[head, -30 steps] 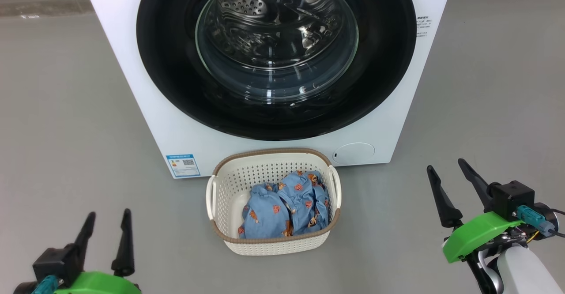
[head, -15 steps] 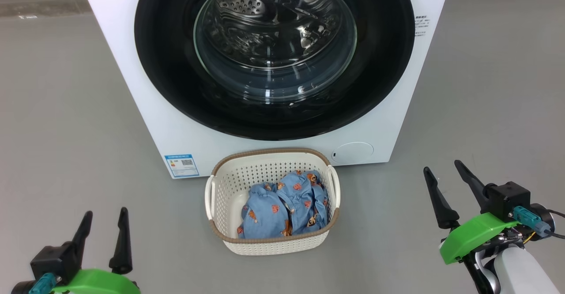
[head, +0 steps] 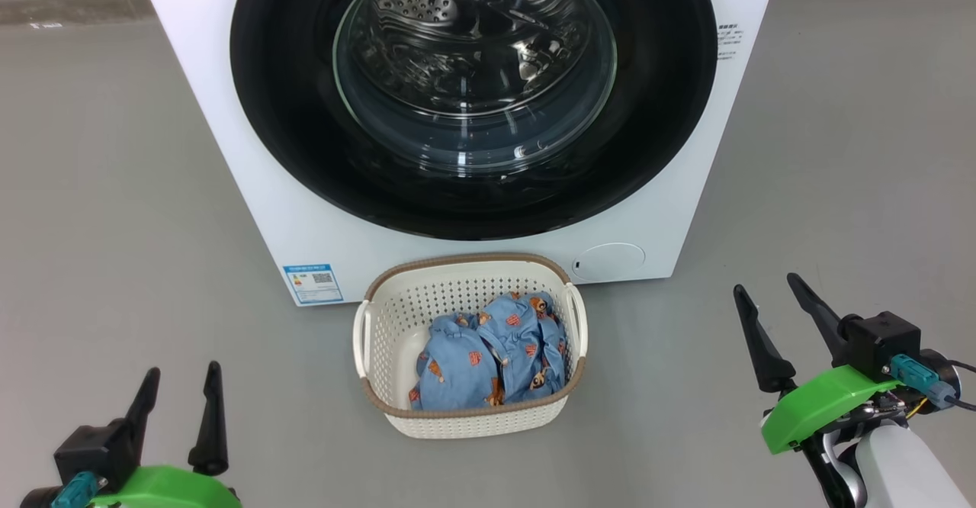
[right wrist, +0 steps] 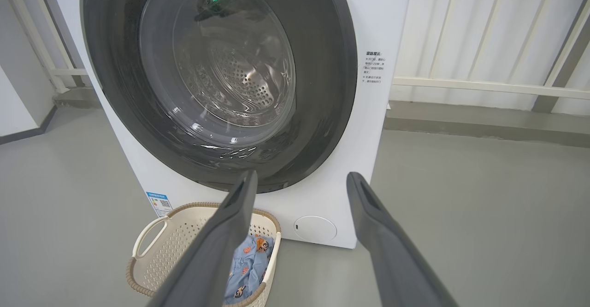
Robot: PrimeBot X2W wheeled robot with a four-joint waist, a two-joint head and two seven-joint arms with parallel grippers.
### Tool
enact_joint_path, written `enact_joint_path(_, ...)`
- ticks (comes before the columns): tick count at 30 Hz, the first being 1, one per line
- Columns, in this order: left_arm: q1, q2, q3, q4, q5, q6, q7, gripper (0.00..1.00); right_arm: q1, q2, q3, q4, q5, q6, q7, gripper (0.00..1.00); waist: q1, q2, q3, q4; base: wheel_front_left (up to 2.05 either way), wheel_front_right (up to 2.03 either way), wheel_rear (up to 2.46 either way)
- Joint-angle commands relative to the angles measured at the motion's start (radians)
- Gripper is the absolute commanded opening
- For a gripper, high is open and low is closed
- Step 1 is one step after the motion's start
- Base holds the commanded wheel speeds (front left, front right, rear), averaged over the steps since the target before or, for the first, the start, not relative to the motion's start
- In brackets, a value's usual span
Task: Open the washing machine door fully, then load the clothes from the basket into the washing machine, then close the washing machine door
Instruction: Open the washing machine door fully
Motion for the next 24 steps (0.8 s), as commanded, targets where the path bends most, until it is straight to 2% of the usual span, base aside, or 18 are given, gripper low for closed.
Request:
enact_joint_path(1,-0.052,0.025,0.031,-0.017,0.003,-0.002,-0.013,1.00,-0.022,-0.010,0.022,-0.030,0.011,0.003,-0.012,1.00,0.0000,0.0000,0.002,0.000,0.35,0.35,-0.71)
enact_joint_path(10,-0.060,0.025,0.030,-0.014,-0.003,-0.004,-0.013,1.00,-0.025,-0.010,0.018,-0.034,0.014,0.003,-0.012,1.00,0.0000,0.0000,0.006,-0.001,0.70,0.70,-1.41)
enact_joint_path(24,-0.074,0.024,0.046,-0.024,-0.012,-0.004,-0.013,1.00,-0.027,-0.007,0.012,-0.043,0.020,0.003,-0.012,1.00,0.0000,0.0000,0.014,0.001,1.20,1.20,-2.39)
